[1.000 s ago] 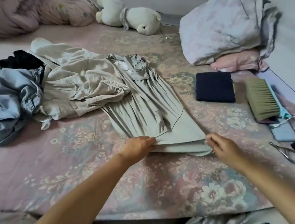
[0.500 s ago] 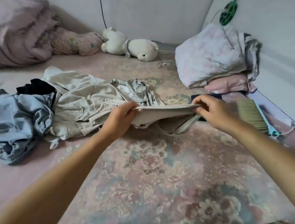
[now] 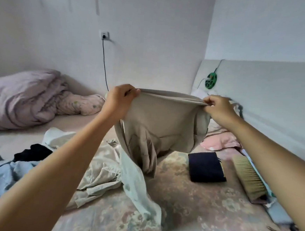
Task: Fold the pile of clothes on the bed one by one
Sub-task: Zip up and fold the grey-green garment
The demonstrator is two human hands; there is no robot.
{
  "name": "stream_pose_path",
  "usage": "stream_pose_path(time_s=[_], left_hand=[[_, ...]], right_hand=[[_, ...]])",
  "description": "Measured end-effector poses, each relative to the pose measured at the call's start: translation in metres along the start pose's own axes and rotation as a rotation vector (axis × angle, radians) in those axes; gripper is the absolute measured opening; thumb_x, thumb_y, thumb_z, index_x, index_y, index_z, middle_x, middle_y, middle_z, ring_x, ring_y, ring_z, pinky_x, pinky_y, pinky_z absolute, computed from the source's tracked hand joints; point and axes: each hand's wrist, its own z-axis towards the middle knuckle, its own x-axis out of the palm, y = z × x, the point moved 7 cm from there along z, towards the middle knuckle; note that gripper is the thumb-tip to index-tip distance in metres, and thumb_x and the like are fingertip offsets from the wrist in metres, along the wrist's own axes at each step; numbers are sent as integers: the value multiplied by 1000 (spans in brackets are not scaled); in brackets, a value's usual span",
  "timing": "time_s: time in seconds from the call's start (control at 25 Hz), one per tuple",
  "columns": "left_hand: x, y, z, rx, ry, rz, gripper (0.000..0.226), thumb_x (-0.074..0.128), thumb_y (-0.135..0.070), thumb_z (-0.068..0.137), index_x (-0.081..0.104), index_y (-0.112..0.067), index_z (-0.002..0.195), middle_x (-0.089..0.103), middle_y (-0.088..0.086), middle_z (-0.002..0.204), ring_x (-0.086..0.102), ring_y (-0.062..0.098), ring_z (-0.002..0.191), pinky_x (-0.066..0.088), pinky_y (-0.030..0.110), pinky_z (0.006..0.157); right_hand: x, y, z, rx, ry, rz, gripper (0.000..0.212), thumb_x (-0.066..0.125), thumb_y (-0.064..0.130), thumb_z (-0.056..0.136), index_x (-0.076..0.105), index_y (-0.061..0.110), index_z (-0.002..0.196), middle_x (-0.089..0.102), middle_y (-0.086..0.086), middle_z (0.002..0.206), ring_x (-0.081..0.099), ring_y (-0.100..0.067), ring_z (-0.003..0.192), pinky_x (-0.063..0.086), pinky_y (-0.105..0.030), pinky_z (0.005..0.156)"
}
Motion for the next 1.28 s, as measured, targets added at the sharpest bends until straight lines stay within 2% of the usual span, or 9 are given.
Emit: stream_pose_path(time_s=[0.28,0.4,0.6,0.68,0.8,0.88,1.0,1.12,1.28], left_hand=[[-20,91,-13,-187,-106,22,33,57,-23,93,50,-3,67,45,8,63,37,23,67,22,35,61],[-42,122,-23,-316,-187,76,33,56,-27,93,51,-6,68,46,11,67,38,24,70,20,34,59],[-32,140,-36,-366,-3,189,41,53,-26,96,43,-9,60,45,11,65,40,23,68,21,33,56],[-16,139,-40,-337,168,220,39,50,-25,98,44,-8,63,41,6,59,38,21,59,27,27,45],[9,133,-43,-300,475,202,39,50,-16,97,40,-11,60,38,1,53,34,12,47,28,19,42],[16,119,-40,-313,565,169,35,50,-15,92,42,-11,58,41,4,51,37,14,45,37,24,46],[21,76,-23,-202,537,160,16,53,-18,89,57,-11,76,49,5,68,44,16,63,43,31,61],[28,27,-8,-243,453,-332,11,48,-18,97,54,-18,107,55,4,99,51,17,88,38,26,70],[40,13,9,-171,416,-279,22,52,-27,96,54,-15,115,57,0,94,49,14,77,39,25,62]], right_hand=[[61,14,-14,213,566,266,24,72,12,81,51,18,70,52,6,62,51,-5,57,42,-17,54],[91,4,-32,255,778,82,21,69,-1,79,53,12,74,56,1,65,56,-9,57,47,-20,56],[73,32,-1,-43,43,-205,16,51,2,81,42,15,79,46,0,66,45,-21,60,36,-33,57],[65,46,13,7,-64,-114,14,43,0,86,39,13,88,46,-1,71,51,-26,58,46,-40,57],[64,69,32,119,-60,260,13,34,0,92,37,11,97,50,-11,90,57,-28,49,56,-48,51],[58,95,42,57,-97,282,9,38,6,94,44,12,98,52,-6,91,61,-32,70,57,-50,57],[54,129,51,-63,-62,74,17,37,8,91,53,5,95,55,-5,86,58,-31,84,54,-48,75],[67,150,44,-152,144,-109,17,31,-4,80,43,2,69,47,-16,72,54,-34,71,51,-57,70],[73,165,34,-242,191,77,23,33,-8,82,56,-4,83,59,-19,81,62,-38,80,56,-47,70]])
